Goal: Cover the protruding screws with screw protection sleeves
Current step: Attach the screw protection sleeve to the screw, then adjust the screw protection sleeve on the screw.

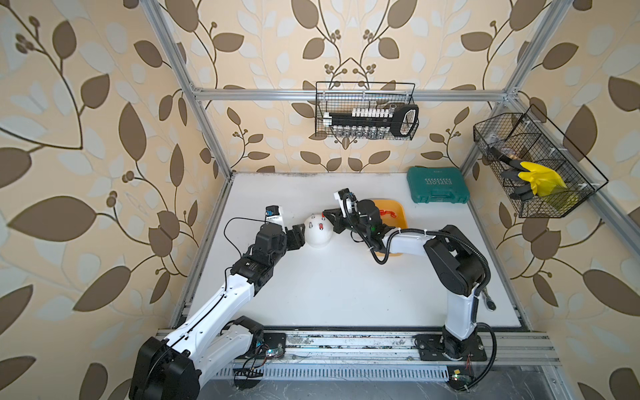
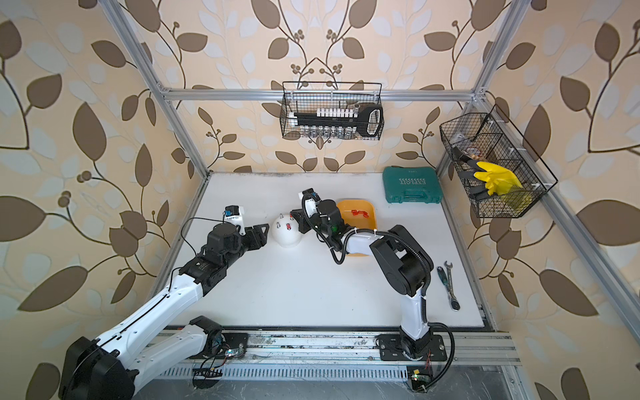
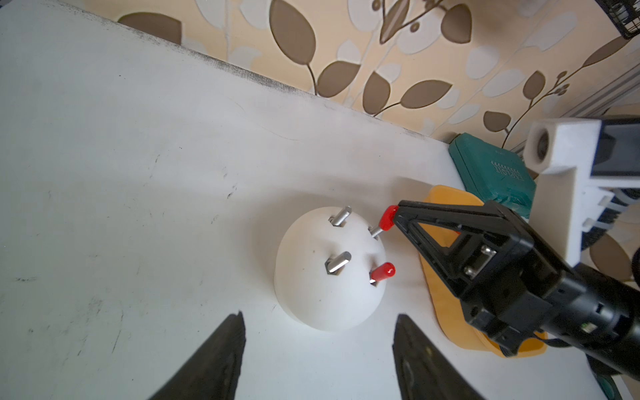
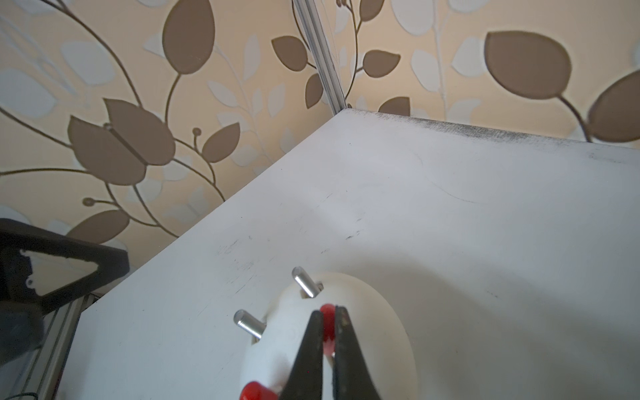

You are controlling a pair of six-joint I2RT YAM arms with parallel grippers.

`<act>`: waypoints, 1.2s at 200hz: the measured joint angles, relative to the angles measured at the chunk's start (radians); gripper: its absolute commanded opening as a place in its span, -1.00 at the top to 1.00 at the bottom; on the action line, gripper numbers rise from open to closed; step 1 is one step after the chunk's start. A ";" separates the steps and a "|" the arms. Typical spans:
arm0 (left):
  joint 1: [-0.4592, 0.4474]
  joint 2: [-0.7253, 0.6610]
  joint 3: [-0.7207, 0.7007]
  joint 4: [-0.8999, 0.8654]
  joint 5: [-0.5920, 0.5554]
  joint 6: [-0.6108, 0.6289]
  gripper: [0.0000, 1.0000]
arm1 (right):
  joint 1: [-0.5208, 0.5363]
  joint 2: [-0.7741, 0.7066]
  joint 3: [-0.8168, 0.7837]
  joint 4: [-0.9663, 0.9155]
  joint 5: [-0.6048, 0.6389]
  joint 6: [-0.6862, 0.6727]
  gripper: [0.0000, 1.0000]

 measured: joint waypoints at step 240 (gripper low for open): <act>-0.077 0.209 0.269 -0.051 0.039 0.093 -0.48 | -0.271 -0.218 0.224 -0.718 -0.034 0.097 0.34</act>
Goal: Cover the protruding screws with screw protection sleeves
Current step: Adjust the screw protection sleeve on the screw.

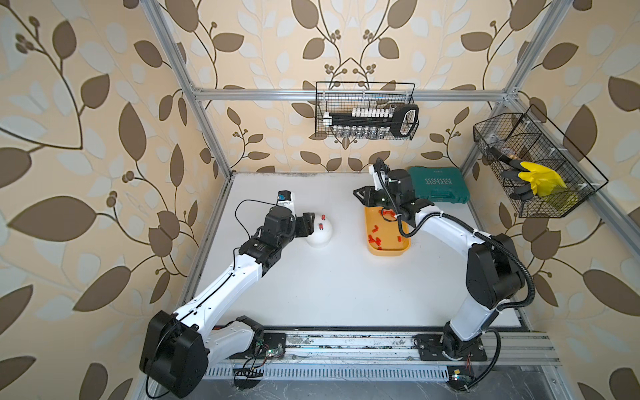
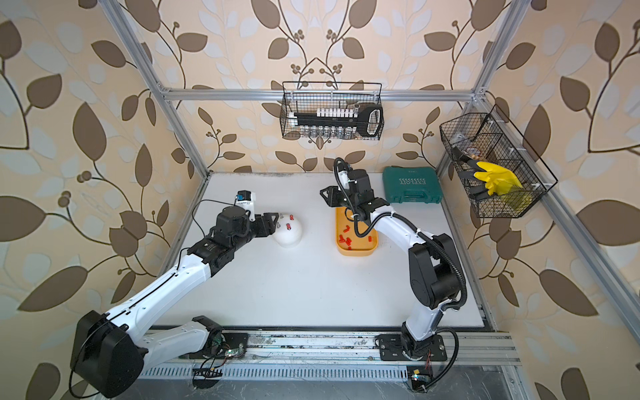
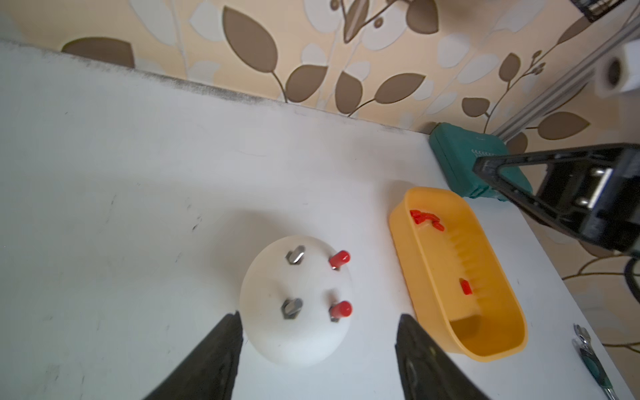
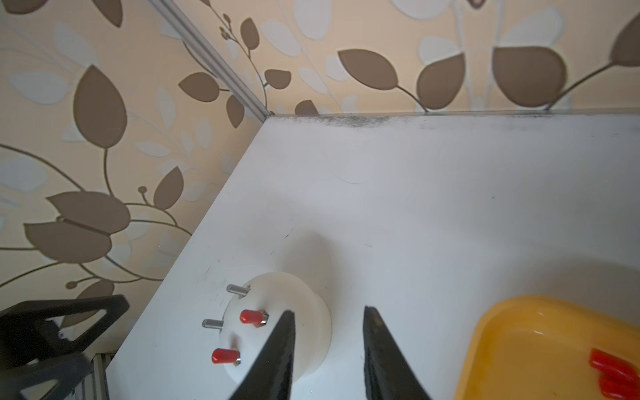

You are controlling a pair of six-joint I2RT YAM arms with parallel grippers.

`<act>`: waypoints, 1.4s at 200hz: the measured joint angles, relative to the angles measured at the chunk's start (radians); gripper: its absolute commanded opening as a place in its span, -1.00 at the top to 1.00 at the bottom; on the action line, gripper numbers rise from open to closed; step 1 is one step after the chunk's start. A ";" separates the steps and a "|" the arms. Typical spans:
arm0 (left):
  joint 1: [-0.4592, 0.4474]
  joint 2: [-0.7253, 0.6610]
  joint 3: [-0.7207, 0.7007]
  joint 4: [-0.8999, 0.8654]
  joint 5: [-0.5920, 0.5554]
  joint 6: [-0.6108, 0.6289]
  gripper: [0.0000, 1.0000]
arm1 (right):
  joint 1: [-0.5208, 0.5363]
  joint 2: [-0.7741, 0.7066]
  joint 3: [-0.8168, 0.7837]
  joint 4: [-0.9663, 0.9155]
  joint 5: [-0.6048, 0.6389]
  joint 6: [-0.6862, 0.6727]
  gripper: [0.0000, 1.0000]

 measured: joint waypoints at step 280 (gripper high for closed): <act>-0.094 0.520 0.393 -0.286 -0.246 0.146 0.16 | -0.010 -0.152 -0.143 0.010 -0.050 0.001 0.19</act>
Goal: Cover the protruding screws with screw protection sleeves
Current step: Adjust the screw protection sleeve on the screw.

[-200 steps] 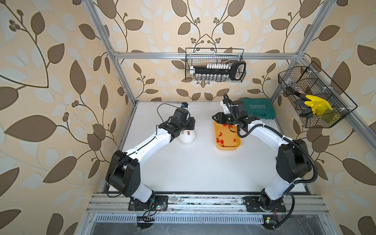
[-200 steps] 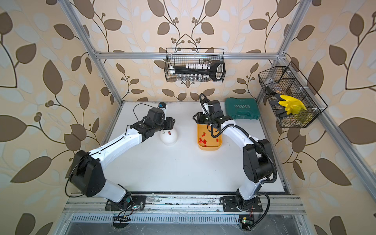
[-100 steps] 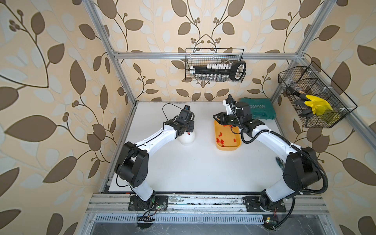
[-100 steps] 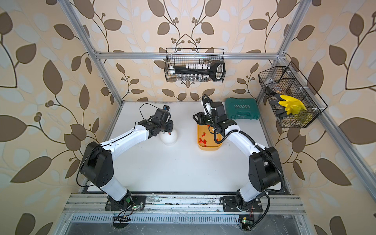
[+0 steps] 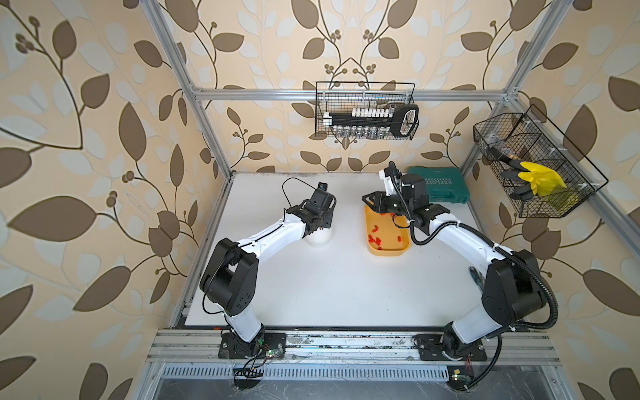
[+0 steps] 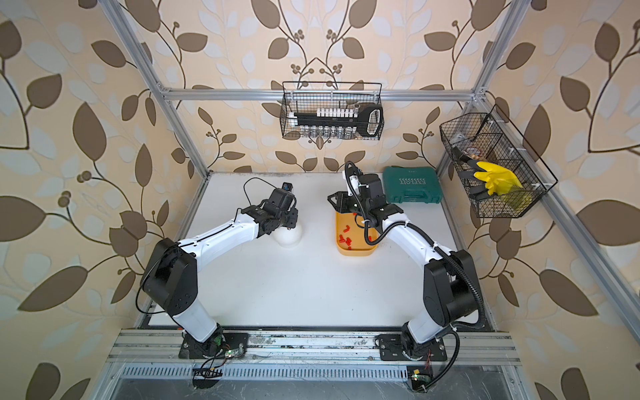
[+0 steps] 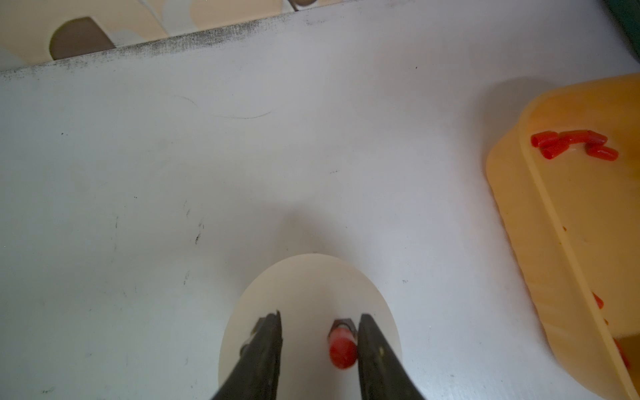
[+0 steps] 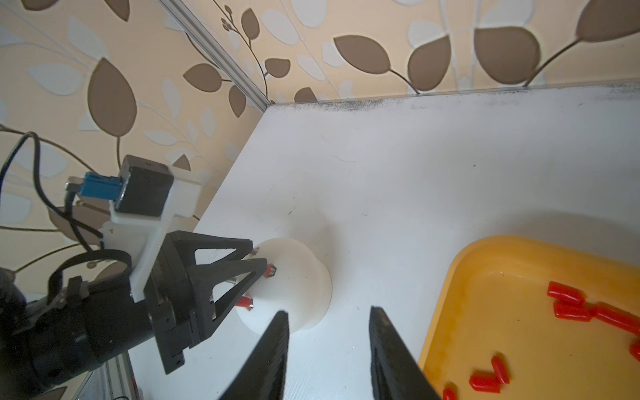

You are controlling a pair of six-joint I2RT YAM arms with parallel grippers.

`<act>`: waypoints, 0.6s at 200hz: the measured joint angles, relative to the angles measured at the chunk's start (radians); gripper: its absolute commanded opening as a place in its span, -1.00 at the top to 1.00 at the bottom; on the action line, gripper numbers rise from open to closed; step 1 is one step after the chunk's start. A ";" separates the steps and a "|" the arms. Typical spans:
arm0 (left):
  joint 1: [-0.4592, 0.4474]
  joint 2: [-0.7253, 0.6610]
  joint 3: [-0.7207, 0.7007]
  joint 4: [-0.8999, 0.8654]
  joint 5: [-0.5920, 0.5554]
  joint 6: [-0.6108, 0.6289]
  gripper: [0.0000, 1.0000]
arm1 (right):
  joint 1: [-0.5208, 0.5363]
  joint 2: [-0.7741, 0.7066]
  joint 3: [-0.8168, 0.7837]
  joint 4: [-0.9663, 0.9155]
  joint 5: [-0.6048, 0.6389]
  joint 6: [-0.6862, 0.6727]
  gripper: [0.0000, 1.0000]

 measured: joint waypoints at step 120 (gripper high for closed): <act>-0.029 -0.394 -0.292 0.081 0.014 -0.069 0.06 | 0.003 -0.018 -0.019 0.029 -0.018 0.000 0.16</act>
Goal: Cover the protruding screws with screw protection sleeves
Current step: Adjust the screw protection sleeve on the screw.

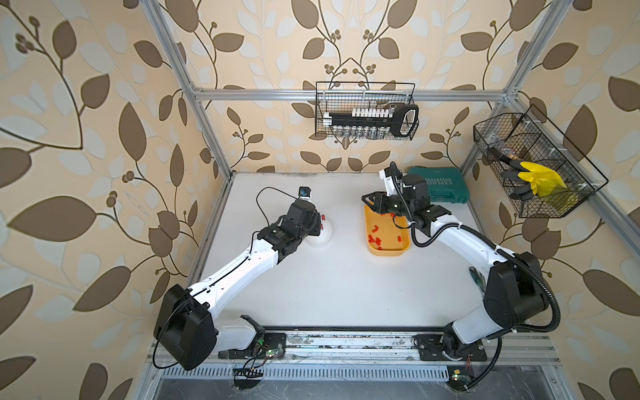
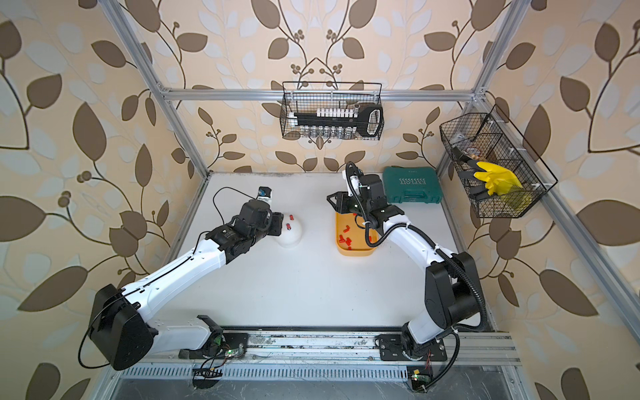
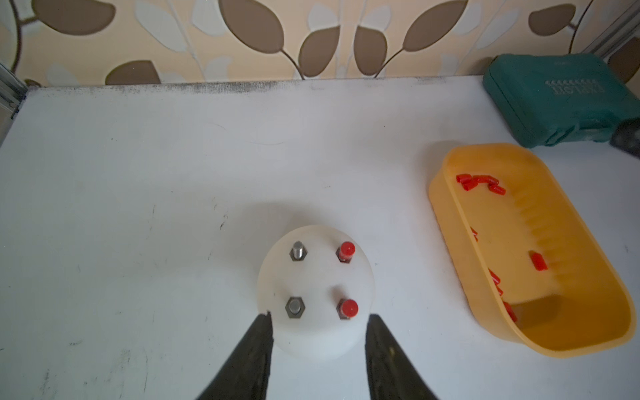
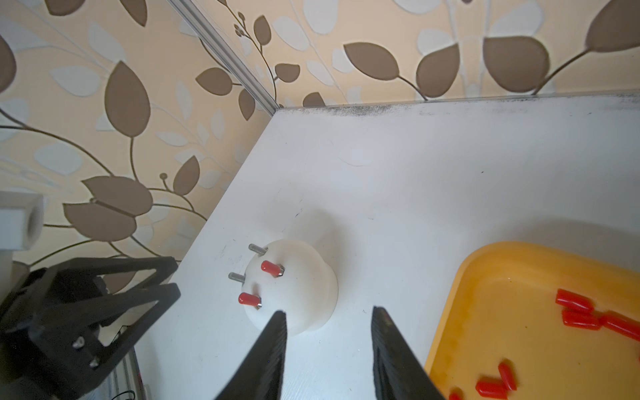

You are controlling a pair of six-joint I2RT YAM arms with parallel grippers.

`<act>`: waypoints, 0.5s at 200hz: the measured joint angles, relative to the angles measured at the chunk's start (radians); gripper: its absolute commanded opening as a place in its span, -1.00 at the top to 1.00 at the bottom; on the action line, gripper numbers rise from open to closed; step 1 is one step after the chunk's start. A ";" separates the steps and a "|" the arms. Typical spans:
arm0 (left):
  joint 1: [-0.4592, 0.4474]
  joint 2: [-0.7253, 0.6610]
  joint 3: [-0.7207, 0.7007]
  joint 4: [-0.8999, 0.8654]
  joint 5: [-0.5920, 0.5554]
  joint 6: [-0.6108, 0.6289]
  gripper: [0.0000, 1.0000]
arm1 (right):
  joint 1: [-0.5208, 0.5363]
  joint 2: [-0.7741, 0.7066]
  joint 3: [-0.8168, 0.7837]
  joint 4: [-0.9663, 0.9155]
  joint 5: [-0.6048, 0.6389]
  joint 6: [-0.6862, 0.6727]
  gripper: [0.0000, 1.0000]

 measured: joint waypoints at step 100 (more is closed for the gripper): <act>-0.018 0.000 -0.067 0.043 0.040 0.002 0.04 | 0.022 0.000 -0.006 0.006 0.000 -0.008 0.15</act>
